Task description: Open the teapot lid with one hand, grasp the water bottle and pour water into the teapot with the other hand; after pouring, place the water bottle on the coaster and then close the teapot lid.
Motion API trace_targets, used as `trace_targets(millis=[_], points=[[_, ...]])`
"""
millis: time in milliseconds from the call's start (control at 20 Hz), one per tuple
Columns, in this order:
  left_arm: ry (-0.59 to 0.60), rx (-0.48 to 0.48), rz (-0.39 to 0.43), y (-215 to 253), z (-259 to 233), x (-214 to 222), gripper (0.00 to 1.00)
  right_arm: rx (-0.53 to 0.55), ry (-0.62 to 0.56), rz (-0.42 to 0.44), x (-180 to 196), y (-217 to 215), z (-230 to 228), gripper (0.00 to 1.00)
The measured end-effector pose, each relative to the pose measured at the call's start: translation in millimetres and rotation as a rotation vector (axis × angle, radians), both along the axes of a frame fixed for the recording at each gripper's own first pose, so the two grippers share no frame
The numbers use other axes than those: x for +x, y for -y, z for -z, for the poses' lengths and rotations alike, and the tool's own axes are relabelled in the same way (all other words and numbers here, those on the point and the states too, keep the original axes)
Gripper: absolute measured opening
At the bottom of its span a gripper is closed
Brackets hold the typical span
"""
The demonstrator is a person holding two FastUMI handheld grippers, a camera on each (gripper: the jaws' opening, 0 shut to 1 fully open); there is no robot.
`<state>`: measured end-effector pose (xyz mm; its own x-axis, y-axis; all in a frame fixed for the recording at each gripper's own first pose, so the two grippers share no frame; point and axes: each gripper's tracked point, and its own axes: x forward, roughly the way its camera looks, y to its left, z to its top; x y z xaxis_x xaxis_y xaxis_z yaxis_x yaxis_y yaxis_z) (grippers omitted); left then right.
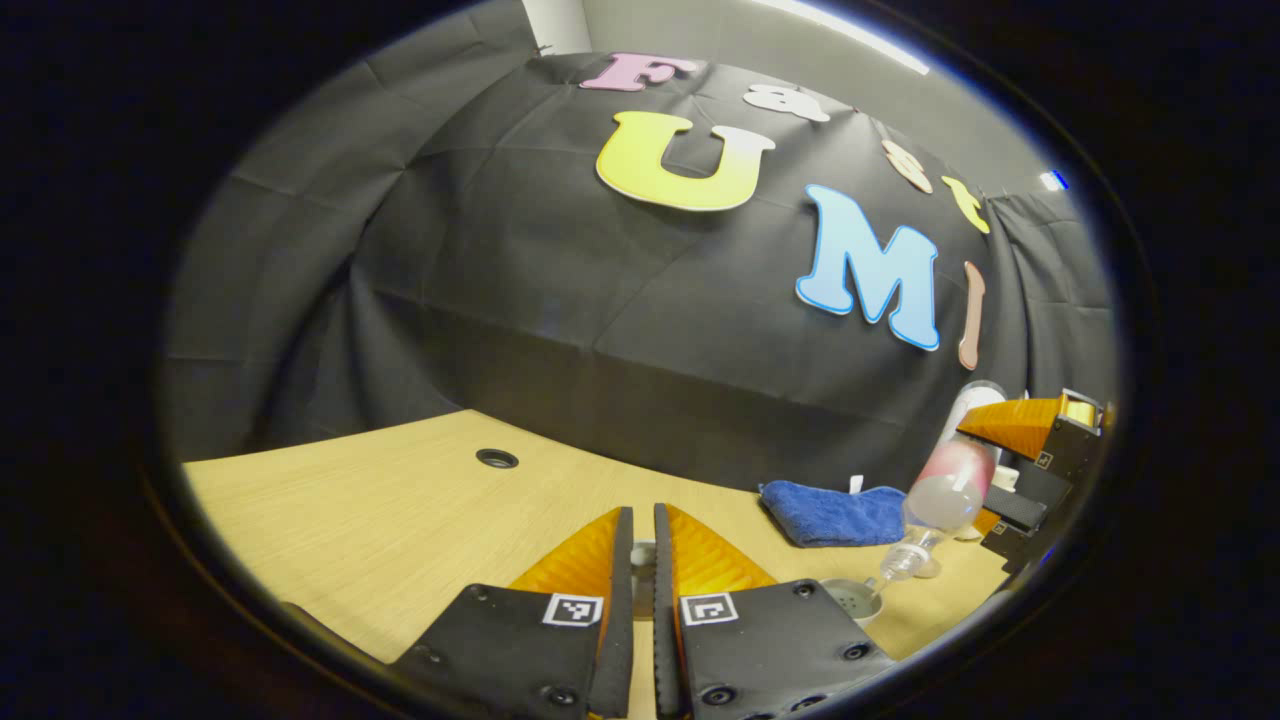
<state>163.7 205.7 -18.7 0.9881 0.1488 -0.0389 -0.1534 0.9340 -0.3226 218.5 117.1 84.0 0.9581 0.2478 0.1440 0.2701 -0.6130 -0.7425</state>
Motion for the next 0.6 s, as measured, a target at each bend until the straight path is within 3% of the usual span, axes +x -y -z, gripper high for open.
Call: trace_targets(millis=[400,600], points=[[-0.001,-0.005,-0.003,-0.8,0.2,-0.3,0.15,-0.082,0.042,-0.03,-1.1,-7.3,-1.8,0.74],[0.001,-0.008,0.001,0.8,-0.2,0.3,0.15,-0.049,0.024,-0.015,2.2,-3.1,2.2,0.74]])
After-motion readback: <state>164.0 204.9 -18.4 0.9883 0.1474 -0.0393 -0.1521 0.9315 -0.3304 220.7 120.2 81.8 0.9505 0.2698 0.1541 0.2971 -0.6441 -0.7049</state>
